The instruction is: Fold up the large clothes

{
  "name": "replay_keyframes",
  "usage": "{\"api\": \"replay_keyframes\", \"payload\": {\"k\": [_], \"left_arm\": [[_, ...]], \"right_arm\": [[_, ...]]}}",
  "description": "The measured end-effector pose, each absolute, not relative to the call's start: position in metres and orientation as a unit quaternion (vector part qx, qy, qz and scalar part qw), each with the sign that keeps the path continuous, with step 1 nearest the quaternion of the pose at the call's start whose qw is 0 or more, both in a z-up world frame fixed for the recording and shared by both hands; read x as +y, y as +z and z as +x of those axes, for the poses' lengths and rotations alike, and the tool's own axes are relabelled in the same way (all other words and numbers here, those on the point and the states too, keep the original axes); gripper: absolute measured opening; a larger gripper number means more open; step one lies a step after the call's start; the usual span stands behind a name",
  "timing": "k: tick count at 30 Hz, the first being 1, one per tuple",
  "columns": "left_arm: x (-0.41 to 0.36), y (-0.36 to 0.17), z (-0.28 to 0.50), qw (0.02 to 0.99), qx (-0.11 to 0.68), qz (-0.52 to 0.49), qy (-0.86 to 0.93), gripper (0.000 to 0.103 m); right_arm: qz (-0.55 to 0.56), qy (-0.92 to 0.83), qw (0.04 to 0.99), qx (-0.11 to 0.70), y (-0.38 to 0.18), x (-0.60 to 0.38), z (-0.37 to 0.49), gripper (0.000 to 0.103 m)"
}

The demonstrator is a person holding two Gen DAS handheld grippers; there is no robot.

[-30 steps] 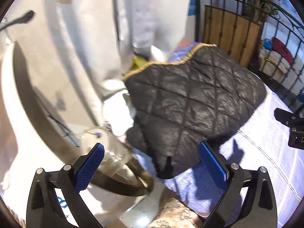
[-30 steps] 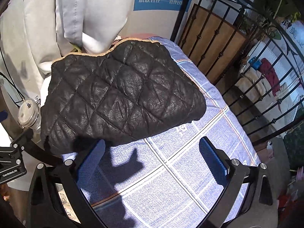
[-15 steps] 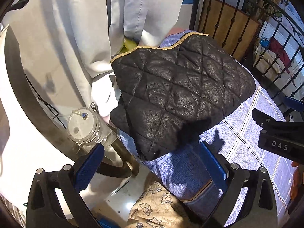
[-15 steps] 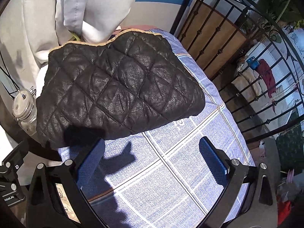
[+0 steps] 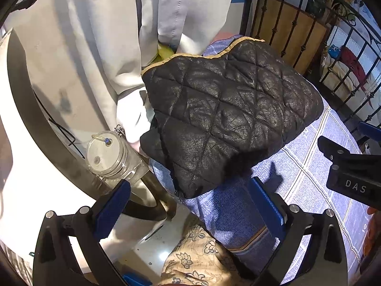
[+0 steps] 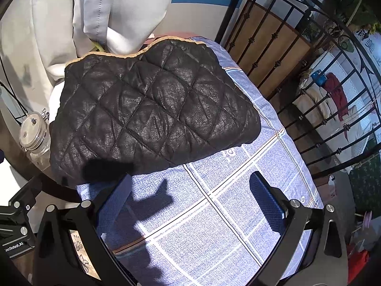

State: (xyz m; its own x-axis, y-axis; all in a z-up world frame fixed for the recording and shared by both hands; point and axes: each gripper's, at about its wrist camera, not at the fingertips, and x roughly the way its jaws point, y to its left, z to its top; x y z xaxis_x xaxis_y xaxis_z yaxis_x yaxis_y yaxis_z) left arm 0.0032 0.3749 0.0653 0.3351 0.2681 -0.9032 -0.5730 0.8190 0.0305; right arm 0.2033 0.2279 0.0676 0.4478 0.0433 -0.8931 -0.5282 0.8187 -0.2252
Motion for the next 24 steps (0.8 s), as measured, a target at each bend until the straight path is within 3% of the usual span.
{"api": "replay_keyframes", "payload": {"k": [24], "left_arm": [[0.3742,0.0632,0.0040,0.804,0.519,-0.140,0.253,0.097]], "right_arm": [[-0.222,0.182,0.825,0.486,0.0699,0.2257,0.1998,0.098]]}}
